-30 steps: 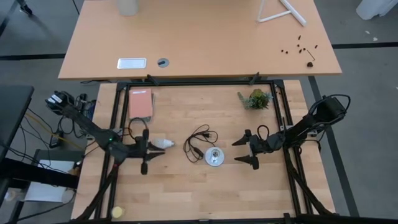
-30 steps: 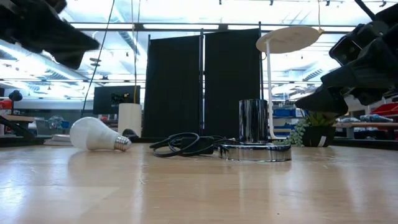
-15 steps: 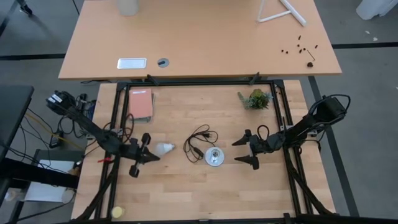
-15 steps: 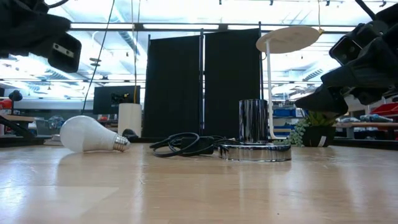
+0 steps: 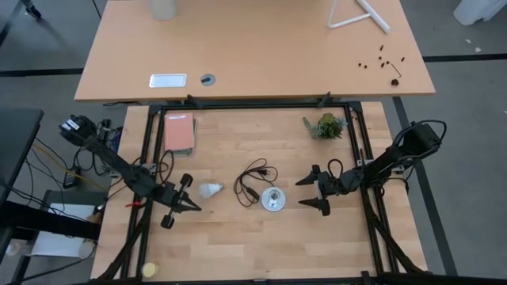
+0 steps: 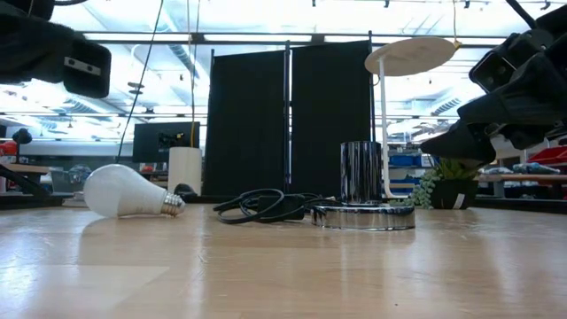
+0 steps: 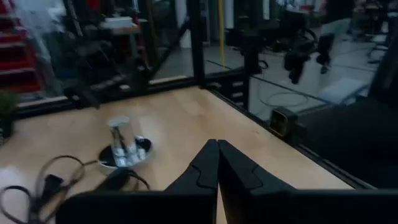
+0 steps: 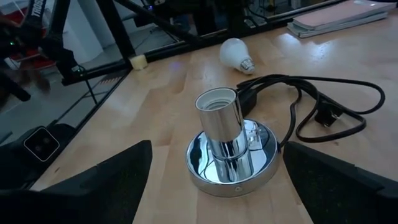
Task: Screw lightbulb
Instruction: Return to Home Position
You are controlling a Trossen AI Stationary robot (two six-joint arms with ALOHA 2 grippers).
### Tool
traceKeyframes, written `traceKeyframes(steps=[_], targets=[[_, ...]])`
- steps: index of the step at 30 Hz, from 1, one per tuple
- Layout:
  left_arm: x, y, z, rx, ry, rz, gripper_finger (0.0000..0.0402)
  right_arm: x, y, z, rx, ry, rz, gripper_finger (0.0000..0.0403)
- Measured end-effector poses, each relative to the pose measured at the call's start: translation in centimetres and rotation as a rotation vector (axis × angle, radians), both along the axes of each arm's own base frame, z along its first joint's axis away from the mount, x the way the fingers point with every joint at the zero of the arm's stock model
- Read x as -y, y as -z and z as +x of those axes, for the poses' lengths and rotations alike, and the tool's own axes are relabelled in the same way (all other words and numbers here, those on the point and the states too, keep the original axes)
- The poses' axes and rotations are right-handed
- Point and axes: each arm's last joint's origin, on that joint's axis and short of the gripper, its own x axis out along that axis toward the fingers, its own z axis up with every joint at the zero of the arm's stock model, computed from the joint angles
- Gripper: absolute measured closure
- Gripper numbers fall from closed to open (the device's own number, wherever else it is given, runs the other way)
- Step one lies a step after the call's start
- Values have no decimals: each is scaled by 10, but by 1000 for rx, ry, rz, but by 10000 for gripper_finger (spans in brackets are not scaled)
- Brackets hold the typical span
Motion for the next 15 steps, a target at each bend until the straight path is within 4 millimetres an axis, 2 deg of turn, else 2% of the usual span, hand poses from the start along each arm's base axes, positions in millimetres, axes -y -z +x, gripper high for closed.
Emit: traceKeyframes(steps=[8, 15], targets=[[-1, -7, 0, 63, -24, -45, 386, 0, 0, 0, 2, 0, 1, 31], [-4, 5, -4, -62, -24, 54, 385, 0, 0, 0, 2, 0, 1, 31]])
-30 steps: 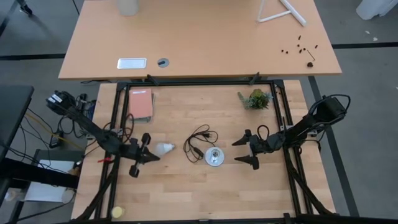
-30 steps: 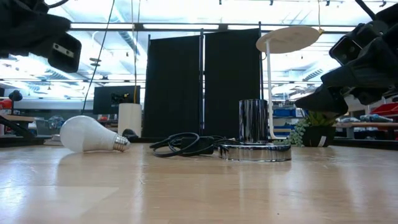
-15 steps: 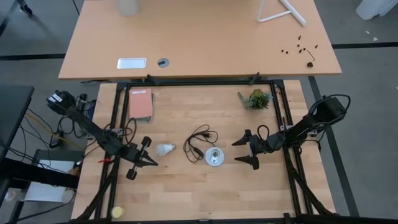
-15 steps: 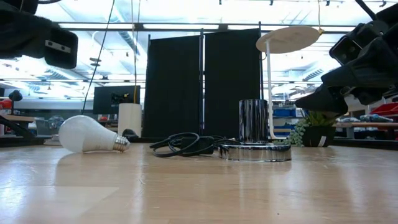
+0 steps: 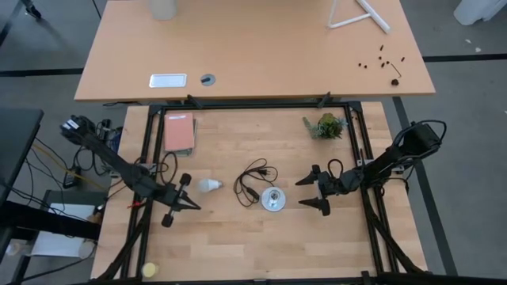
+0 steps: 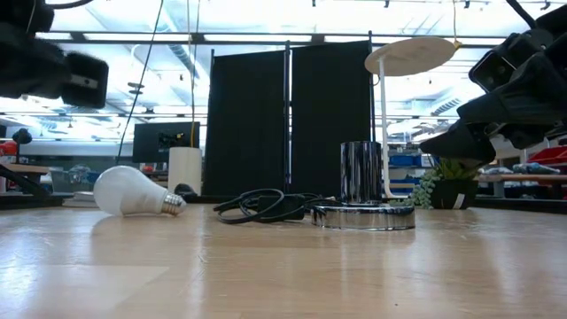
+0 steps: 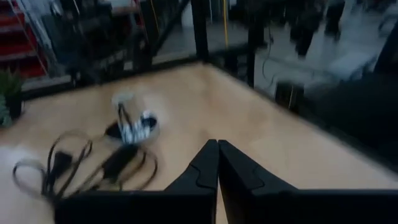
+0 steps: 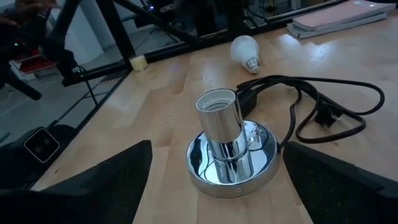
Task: Screw lightbulb
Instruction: Return to Home Position
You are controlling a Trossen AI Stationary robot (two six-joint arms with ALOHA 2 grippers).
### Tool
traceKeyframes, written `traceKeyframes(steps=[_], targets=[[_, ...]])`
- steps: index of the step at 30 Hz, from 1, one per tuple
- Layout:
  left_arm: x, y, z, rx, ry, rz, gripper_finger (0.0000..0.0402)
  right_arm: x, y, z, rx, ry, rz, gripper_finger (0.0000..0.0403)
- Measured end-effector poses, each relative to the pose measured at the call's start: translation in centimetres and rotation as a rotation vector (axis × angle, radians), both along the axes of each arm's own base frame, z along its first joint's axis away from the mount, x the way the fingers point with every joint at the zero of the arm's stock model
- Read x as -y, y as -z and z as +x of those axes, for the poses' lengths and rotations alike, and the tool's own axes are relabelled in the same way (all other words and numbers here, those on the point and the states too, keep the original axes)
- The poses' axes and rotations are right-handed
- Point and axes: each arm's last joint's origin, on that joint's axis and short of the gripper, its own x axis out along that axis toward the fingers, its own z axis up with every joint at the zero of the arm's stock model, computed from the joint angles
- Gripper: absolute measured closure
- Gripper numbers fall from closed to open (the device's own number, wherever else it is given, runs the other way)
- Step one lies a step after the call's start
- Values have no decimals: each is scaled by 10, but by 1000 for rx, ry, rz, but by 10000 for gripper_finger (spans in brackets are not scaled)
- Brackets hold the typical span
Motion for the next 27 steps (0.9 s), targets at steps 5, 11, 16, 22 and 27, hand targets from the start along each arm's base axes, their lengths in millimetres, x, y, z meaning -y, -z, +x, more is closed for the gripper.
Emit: traceKeyframes(steps=[5, 11, 16, 22, 27], targets=[[-10, 9, -12, -106, -4, 81, 385, 0, 0, 0, 0, 0, 0, 31], [-17, 11, -20, -138, -4, 101, 385, 0, 0, 0, 0, 0, 0, 31], [-19, 10, -19, -133, -21, 94, 385, 0, -1, 0, 8, 0, 3, 31], [-29, -3, -21, -11, -86, 4, 385, 0, -1, 0, 7, 0, 3, 31], [-39, -18, -25, 134, -148, -88, 385, 0, -1, 0, 7, 0, 3, 31]])
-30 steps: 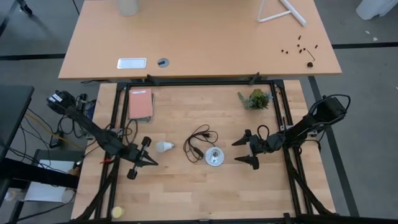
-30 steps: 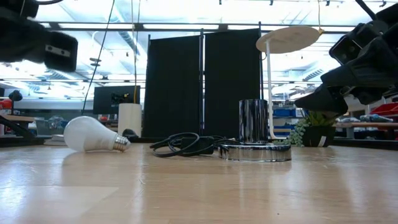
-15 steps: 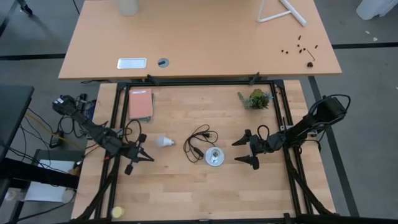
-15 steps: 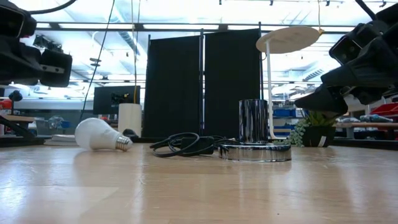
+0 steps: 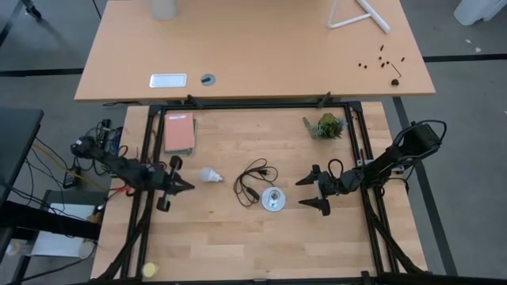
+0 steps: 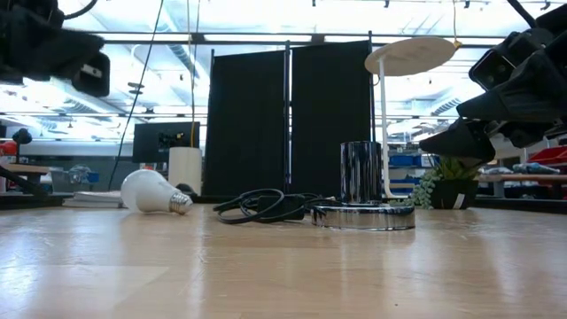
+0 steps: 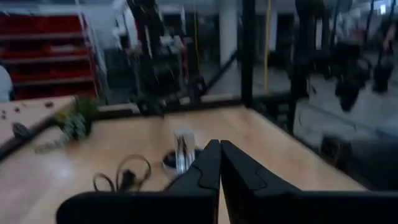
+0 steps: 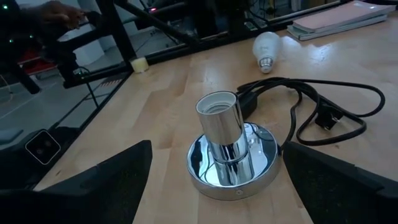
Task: Screw lightbulb
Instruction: Return to Home Position
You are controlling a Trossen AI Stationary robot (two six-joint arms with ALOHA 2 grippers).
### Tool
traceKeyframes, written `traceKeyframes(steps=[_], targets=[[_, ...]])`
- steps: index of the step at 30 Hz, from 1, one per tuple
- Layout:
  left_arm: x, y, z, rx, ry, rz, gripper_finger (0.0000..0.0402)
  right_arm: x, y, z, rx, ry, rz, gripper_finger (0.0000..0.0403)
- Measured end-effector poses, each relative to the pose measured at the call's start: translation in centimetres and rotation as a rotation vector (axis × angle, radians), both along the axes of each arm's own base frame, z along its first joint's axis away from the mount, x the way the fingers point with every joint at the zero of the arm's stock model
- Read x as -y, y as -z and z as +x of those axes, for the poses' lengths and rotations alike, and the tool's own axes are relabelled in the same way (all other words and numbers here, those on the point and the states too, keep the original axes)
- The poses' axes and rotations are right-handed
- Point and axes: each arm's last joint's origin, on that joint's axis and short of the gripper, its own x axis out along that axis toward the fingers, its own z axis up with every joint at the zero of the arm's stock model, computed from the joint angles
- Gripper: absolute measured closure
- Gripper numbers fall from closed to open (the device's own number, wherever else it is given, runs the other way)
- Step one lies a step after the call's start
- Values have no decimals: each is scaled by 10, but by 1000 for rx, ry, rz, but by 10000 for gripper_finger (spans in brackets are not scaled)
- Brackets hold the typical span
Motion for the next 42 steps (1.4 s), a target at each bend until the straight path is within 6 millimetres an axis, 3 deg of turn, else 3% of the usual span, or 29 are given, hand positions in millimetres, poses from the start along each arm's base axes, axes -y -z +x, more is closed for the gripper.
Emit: traceKeyframes(steps=[12, 27, 35, 39, 42], targets=[[-5, -17, -4, 165, -29, -88, 385, 0, -2, -1, -3, -2, -1, 31], [-5, -18, -4, 177, -30, -95, 385, 6, -63, -18, 389, -2, 151, 31], [-5, -18, -4, 177, -30, -94, 385, 16, -99, -43, 664, 1, 255, 31], [-5, -18, -4, 177, -30, -94, 385, 20, -109, -57, 771, -16, 94, 31], [-5, -18, -4, 177, -30, -94, 385, 18, -105, -60, 735, -113, -54, 31]])
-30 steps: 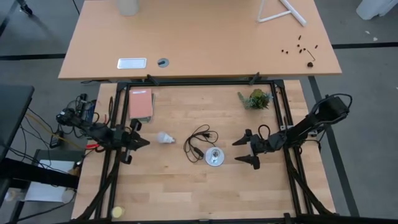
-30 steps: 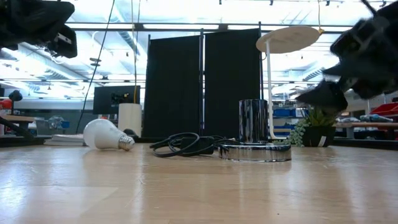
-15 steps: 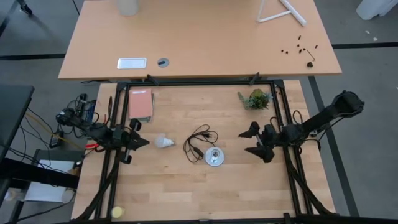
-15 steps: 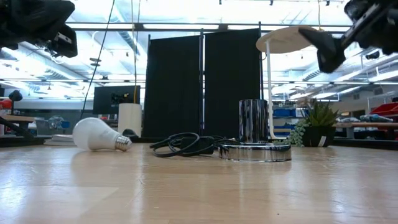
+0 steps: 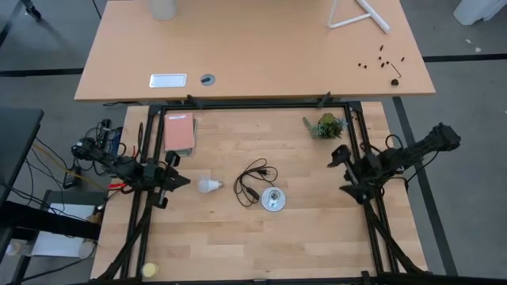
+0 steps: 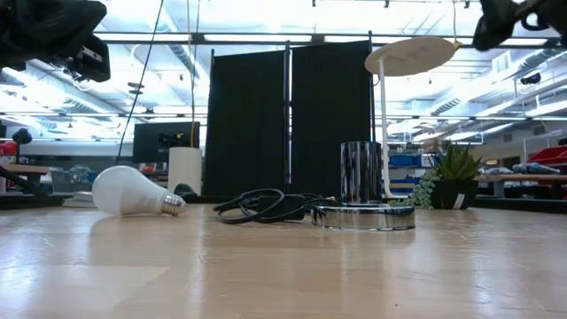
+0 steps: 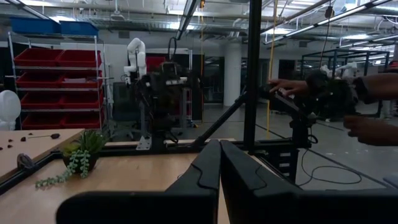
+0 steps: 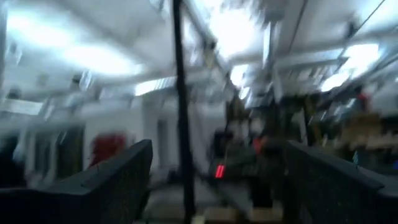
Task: Screw lightbulb
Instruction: Return to Home Position
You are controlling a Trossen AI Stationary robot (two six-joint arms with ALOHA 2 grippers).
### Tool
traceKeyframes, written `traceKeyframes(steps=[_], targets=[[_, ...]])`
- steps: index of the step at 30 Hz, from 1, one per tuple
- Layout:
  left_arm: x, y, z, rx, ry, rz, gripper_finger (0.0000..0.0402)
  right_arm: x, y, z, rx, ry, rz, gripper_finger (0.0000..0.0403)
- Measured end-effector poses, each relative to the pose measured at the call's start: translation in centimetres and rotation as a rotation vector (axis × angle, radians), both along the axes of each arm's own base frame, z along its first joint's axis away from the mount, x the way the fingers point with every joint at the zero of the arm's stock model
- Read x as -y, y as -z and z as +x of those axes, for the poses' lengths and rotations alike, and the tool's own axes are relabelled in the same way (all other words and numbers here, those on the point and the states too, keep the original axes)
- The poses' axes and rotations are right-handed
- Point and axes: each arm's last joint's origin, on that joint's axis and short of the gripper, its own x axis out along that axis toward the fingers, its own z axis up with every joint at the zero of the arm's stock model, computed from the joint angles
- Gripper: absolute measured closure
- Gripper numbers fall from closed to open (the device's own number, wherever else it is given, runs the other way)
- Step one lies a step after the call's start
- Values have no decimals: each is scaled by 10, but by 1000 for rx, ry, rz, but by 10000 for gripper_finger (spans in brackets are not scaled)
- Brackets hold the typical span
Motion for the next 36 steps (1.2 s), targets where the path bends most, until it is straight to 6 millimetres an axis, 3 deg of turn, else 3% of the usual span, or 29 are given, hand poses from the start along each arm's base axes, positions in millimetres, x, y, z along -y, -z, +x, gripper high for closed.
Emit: traceKeyframes(steps=[8, 17, 36], targets=[[0, 0, 0, 0, 0, 0, 385, 0, 24, 0, -260, -28, -75, 31], [0, 0, 0, 0, 0, 0, 385, 3, 41, -6, -416, -15, -128, 31], [0, 0, 0, 0, 0, 0, 385, 7, 48, -10, -470, 7, -140, 31]])
